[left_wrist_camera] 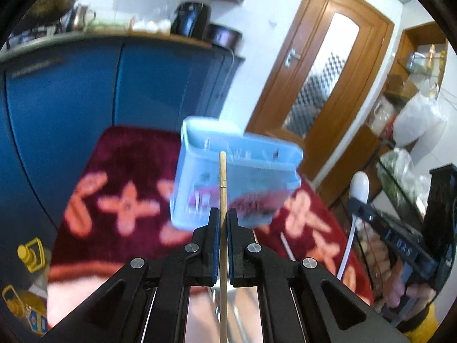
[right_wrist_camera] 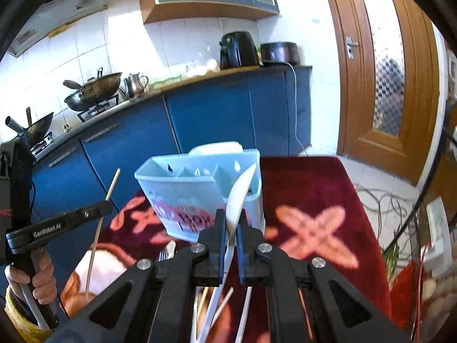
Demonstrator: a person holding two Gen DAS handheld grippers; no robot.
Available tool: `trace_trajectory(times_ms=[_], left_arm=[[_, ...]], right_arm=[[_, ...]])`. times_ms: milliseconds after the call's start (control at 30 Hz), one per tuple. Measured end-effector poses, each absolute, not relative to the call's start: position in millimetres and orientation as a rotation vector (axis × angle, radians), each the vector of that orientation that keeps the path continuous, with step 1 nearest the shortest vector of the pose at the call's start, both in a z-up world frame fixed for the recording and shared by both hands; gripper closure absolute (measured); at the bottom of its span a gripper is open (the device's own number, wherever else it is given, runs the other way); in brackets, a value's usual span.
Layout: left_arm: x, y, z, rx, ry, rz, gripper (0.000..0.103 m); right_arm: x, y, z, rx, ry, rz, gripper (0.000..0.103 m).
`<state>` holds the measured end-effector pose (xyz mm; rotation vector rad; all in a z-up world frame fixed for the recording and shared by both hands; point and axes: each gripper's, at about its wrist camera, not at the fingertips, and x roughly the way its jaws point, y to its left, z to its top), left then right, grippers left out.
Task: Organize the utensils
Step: 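Lift the chopstick and spoon with both tools over the blue box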
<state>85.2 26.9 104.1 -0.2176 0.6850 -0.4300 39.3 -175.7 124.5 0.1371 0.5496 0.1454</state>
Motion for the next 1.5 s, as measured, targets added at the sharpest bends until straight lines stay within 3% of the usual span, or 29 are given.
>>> trace_trajectory(times_ms=[367, 767, 1033, 1500], left_arm=[[132, 7, 156, -0.182, 0.462, -0.338, 0.099], [191, 7, 175, -0.204, 0.319, -0.276, 0.099], [216, 2, 164, -0.196, 0.251, -0.248, 0.099], [214, -11, 118, -0.158, 0.287, -0.235, 0.099]], right_arm=[[80, -188, 149, 0.141, 0.471, 0.127, 0.095], [125, -195, 160, 0.136, 0.398, 0.083, 0.095], [155, -185, 153, 0.093, 0.349, 0.034, 0.094], [166, -169, 117, -0.027, 0.347, 0.011, 0.094]])
